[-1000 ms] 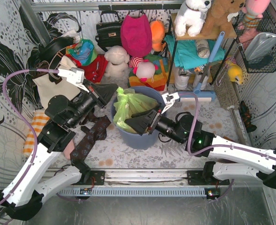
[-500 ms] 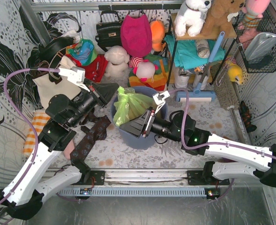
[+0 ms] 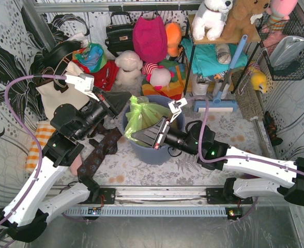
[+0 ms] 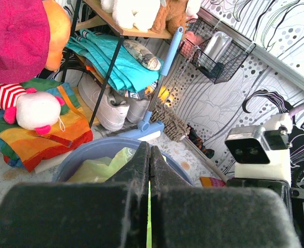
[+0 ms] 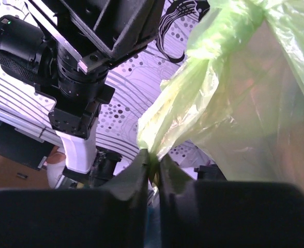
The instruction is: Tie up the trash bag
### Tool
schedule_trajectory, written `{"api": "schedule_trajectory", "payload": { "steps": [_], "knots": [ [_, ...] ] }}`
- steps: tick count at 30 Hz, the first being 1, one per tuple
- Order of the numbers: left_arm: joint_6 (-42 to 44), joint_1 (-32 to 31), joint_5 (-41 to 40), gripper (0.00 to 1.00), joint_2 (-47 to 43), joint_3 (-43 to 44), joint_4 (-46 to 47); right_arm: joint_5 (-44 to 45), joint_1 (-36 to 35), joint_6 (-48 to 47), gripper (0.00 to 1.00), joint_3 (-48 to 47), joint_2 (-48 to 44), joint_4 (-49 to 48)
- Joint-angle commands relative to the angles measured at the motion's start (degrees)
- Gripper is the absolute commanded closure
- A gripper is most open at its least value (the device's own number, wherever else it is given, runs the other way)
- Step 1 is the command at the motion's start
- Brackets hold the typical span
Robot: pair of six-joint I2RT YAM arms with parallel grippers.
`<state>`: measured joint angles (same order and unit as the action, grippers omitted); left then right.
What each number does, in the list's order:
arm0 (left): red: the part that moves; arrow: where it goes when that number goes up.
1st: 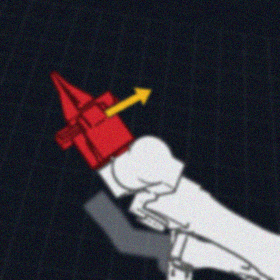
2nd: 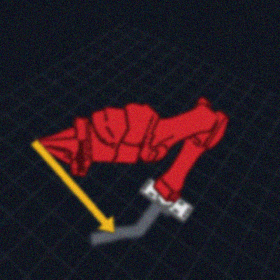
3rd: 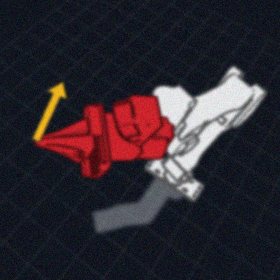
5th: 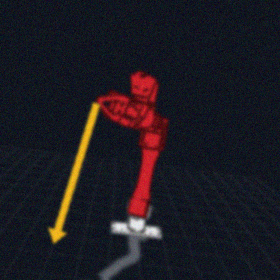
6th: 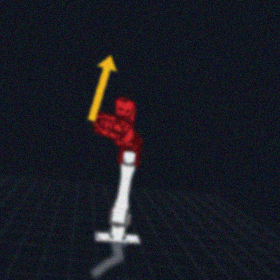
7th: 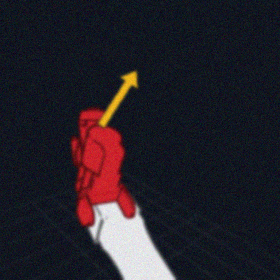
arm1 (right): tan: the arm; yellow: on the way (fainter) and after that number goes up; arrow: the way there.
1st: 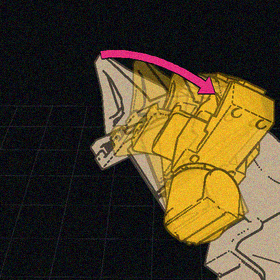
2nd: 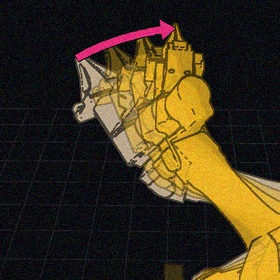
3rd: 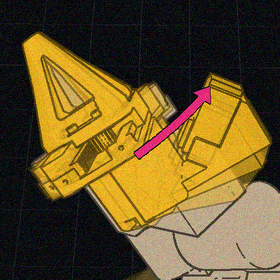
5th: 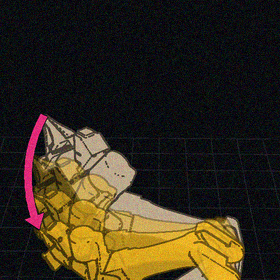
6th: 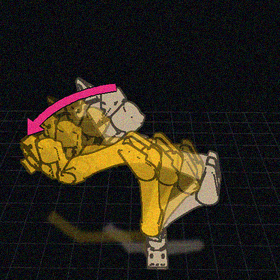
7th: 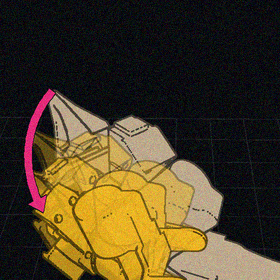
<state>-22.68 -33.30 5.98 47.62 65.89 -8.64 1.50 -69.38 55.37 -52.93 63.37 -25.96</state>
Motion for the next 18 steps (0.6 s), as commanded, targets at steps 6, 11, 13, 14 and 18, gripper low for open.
{"api": "schedule_trajectory", "payload": {
  "steps": [6,11,13,14,18],
  "knots": [
    [2.65,0.18,-3.53,1.0,0.14,2.8,3.49,4.56,0.32,-1.99,1.0,-6.52,-3.87,11.98],
    [4.71,0.19,-6.57,1.0,1.29,3.69,3.99,7.34,0.38,-4.85,1.0,-10.94,-6.93,26.97],
    [5.68,0.17,-8.44,1.0,1.71,3.8,3.85,9.48,0.37,-5.06,1.0,-11.93,-8.24,32.71],
    [5.97,0.18,-9.76,1.0,1.69,3.62,3.58,11.3,0.33,-4.85,1.0,-12.13,-9.05,35.43],
    [6.65,0.19,-14.71,1.0,1.59,2.26,2.82,16.12,0.37,-3.27,1.0,-11.06,-11.59,44.12]
  ]
}}
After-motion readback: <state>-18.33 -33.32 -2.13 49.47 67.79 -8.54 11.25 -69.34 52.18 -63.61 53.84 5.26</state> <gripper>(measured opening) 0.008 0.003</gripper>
